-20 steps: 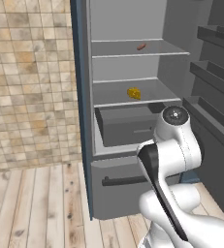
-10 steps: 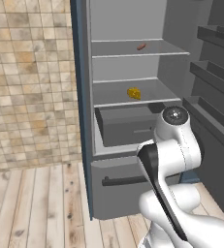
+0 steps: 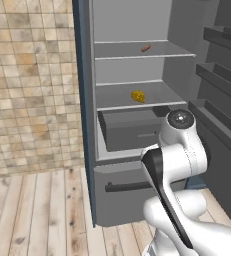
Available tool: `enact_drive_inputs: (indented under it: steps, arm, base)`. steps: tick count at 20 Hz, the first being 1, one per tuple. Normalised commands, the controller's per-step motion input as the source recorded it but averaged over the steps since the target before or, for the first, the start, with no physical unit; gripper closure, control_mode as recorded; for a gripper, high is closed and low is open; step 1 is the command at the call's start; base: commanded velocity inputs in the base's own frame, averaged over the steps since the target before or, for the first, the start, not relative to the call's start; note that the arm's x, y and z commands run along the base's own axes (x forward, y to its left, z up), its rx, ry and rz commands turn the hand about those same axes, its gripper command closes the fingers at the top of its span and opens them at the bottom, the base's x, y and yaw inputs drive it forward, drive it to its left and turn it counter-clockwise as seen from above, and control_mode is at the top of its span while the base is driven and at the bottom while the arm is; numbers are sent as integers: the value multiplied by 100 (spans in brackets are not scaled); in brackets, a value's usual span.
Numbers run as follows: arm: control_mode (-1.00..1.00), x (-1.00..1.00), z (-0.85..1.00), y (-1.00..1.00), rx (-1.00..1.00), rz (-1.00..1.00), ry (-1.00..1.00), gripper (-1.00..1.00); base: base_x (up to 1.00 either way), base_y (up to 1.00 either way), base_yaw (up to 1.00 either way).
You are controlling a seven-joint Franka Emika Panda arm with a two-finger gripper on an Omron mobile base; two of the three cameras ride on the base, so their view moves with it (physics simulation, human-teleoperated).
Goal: Retrieve the sausage and cheese from the fridge and place them on the cutting board on the counter.
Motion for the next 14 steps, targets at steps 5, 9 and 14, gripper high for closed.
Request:
enact_drive_inputs:
  steps: [5, 9, 14]
  arm:
    - [100, 0, 0, 0, 0, 0, 0, -100]
    - [100, 0, 0, 0, 0, 0, 0, -100]
    - [100, 0, 0, 0, 0, 0, 0, -100]
  base:
    - [0, 0, 0]
    - [0, 0, 0]
    - [0, 0, 0]
